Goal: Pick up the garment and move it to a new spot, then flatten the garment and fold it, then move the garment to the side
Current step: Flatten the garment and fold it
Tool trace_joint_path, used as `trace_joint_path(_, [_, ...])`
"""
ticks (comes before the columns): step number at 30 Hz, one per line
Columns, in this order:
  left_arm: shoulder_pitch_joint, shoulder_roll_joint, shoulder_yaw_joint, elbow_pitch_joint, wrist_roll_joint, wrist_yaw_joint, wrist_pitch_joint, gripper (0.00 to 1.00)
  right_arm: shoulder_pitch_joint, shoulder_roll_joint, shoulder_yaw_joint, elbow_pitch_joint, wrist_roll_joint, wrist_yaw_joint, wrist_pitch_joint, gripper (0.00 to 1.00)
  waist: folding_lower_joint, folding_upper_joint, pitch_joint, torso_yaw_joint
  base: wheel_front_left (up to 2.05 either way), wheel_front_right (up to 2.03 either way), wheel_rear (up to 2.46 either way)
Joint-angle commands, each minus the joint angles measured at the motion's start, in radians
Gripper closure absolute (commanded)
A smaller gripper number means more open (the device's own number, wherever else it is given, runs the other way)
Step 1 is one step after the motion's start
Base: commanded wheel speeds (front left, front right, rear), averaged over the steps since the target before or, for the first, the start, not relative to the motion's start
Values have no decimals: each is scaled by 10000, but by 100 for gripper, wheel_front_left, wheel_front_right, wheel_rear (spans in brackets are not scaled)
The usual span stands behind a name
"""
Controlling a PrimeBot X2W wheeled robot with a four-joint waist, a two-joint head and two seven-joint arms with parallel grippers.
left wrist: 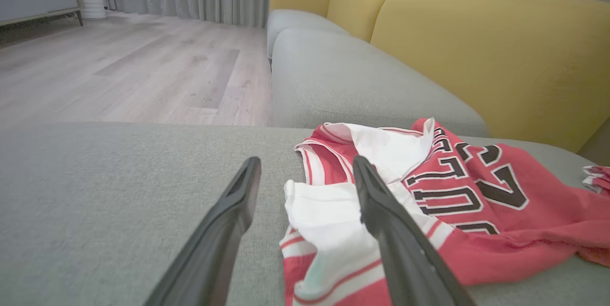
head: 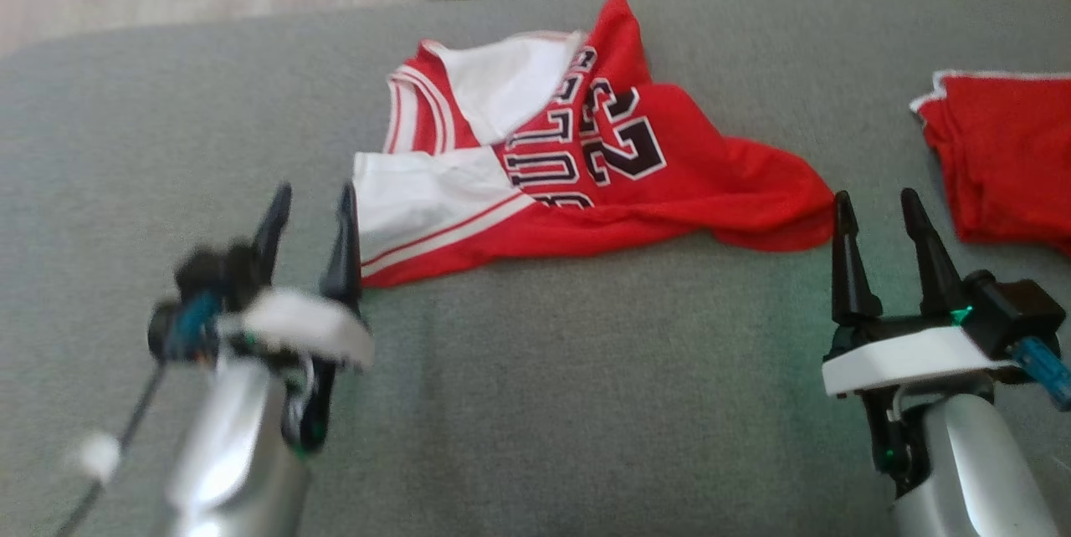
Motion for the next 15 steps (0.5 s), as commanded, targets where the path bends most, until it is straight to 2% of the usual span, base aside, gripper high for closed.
trace_joint_path(1, [-759, 287, 372, -72, -2, 5, 195, 0, -323, 3, 316, -418, 71, -9, 18, 0, -1, 0, 425, -249, 0, 0, 0])
trace_joint_path(8, [-2530, 724, 229, 1885, 93, 2, 1496, 0, -412, 4, 470, -707, 147, -9, -11, 0, -1, 0, 1309, -619, 0, 0, 0])
trace_joint_path(15, [-3558, 945, 88, 3348, 262, 92, 1684, 0, -543, 4, 337, -887, 100, -9, -23, 0, -1, 0, 1831, -790, 0, 0, 0])
